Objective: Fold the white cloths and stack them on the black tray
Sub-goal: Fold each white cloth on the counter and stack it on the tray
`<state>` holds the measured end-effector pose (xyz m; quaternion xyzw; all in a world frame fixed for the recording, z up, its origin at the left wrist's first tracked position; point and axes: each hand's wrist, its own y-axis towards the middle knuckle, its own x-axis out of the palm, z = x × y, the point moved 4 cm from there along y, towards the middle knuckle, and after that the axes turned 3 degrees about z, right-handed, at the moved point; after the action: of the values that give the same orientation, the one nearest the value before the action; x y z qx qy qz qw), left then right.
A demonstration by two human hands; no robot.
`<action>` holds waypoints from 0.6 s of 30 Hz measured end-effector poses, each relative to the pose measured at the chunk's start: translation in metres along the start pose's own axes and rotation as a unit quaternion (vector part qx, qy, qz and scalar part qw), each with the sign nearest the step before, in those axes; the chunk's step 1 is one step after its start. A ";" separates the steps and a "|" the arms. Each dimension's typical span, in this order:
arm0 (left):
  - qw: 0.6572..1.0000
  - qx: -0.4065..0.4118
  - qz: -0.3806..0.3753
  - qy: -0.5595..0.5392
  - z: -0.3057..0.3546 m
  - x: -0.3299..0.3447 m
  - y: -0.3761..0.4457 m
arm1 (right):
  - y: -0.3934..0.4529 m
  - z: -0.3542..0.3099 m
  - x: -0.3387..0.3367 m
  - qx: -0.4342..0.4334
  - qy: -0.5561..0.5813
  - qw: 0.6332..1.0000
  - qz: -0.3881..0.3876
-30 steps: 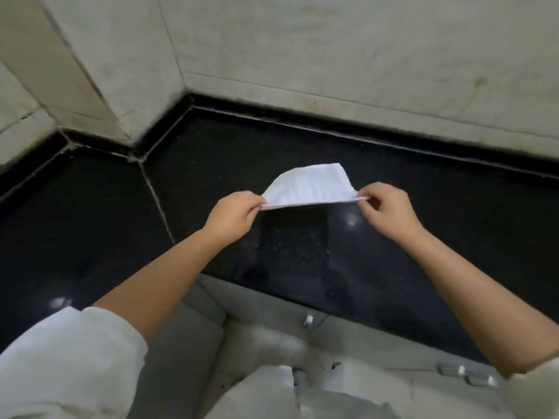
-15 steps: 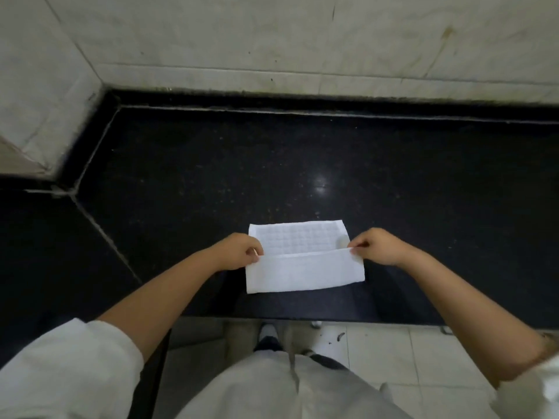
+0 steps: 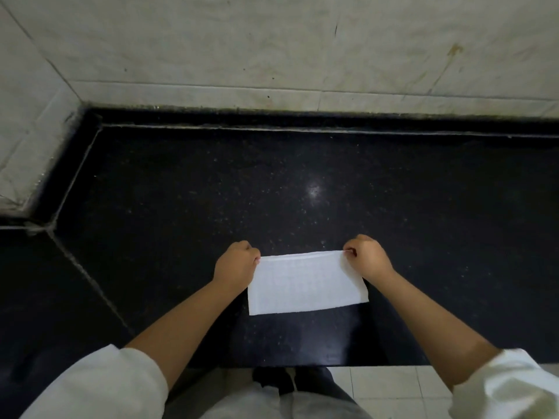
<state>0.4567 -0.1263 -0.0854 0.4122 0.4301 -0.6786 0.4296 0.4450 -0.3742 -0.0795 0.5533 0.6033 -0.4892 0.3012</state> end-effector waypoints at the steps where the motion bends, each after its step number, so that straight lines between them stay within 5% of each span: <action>1: 1.000 0.001 0.001 0.007 -0.001 0.003 0.001 | 0.001 0.001 0.001 -0.005 -0.006 1.000 0.003; 8: 0.996 0.011 -0.039 0.078 -0.002 0.015 0.006 | 0.004 -0.001 0.011 -0.074 -0.110 0.990 -0.046; 14: 0.980 0.103 -0.003 0.170 -0.001 0.014 0.004 | 0.010 -0.003 0.009 -0.103 -0.146 0.981 -0.071; 18: 0.967 0.163 0.064 0.184 0.010 -0.034 0.004 | 0.018 -0.019 -0.042 -0.177 -0.074 0.981 0.028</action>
<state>0.4684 -0.1288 -0.0518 0.6211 0.3578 -0.6234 0.3126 0.4746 -0.3739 -0.0398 0.4698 0.6408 -0.4056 0.4518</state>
